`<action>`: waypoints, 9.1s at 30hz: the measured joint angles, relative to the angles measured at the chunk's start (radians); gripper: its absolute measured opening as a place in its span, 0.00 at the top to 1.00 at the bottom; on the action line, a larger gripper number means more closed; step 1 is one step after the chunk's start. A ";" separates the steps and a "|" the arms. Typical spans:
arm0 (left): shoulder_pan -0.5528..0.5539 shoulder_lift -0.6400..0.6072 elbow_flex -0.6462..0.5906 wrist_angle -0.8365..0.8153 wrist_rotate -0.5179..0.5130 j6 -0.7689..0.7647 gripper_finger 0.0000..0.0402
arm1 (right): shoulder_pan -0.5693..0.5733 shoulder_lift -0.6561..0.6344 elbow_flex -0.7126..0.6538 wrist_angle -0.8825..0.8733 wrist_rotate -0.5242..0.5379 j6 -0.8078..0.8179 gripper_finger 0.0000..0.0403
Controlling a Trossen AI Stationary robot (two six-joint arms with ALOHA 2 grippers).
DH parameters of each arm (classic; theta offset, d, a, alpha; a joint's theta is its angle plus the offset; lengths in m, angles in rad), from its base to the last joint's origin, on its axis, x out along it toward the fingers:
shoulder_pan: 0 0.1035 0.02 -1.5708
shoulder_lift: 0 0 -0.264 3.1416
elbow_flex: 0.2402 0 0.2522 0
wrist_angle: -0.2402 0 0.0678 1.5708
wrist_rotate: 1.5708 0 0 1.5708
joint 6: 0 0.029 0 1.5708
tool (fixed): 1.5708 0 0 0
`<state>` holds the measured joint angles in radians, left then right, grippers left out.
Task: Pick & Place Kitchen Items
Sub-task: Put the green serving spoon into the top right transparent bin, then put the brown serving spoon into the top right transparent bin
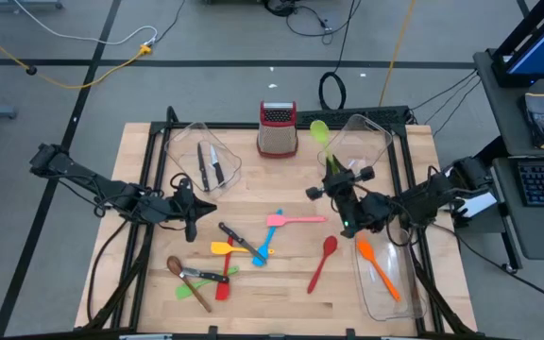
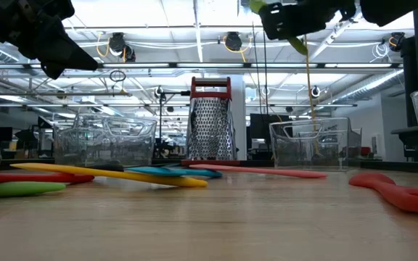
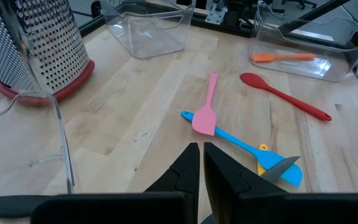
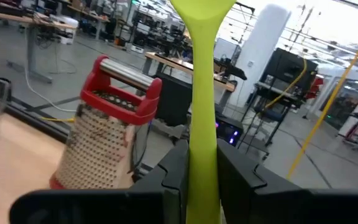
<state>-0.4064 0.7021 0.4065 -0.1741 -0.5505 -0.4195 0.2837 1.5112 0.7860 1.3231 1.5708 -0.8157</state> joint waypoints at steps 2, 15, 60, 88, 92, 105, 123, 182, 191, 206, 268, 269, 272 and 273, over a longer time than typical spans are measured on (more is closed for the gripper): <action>0.000 0.000 0.000 0.000 0.000 0.000 0.94 | -0.009 0.000 0.009 0.012 0.001 -0.002 0.88; 0.000 0.000 0.000 -0.004 0.000 0.005 0.94 | -0.072 0.000 0.026 -0.027 -0.013 -0.040 0.88; 0.000 0.000 0.000 0.056 0.000 -0.013 0.94 | -0.391 -0.557 -0.257 -0.790 -0.429 -0.693 0.88; 0.000 0.000 0.000 0.072 -0.004 -0.001 0.94 | -0.759 -0.561 -0.130 -1.365 -0.819 -0.213 0.88; 0.000 0.000 0.000 0.072 -0.011 0.002 0.94 | -0.807 -0.558 -0.065 -1.504 -0.843 0.032 0.88; 0.000 0.000 0.000 0.072 -0.027 0.021 0.94 | -0.918 -0.503 0.006 -1.773 -1.157 0.899 0.88; 0.000 0.000 0.000 0.072 -0.027 0.045 0.94 | -1.022 -0.492 0.006 -1.958 -1.471 1.657 0.88; 0.000 0.000 0.000 0.064 0.010 -0.034 0.94 | -0.936 -0.207 0.005 -1.895 -1.436 1.835 0.80; 0.000 0.000 0.000 0.065 0.010 -0.034 0.94 | -0.936 -0.213 0.005 -1.895 -1.442 1.806 0.74; 0.000 0.000 0.000 0.066 0.057 -0.039 0.94 | -0.879 -0.460 0.005 -1.888 -1.471 1.630 0.96; -0.001 0.128 0.000 0.071 0.007 -0.298 0.94 | -0.510 -1.126 -0.457 -1.441 -1.916 0.910 1.00; -0.003 0.138 0.000 0.069 0.011 -0.333 0.94 | -0.510 -1.126 -0.457 -1.441 -1.915 0.909 1.00; -0.016 0.170 0.000 0.054 0.045 -0.447 0.95 | -0.511 -1.126 -0.457 -1.440 -1.915 0.901 1.00; -0.021 0.180 0.000 0.042 0.063 -0.494 0.96 | -0.511 -1.126 -0.457 -1.440 -1.915 0.901 1.00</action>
<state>-0.4275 0.8819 0.4068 -0.1322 -0.4879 -0.9132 -0.2272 0.3855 0.3290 -0.1173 -0.3439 0.0853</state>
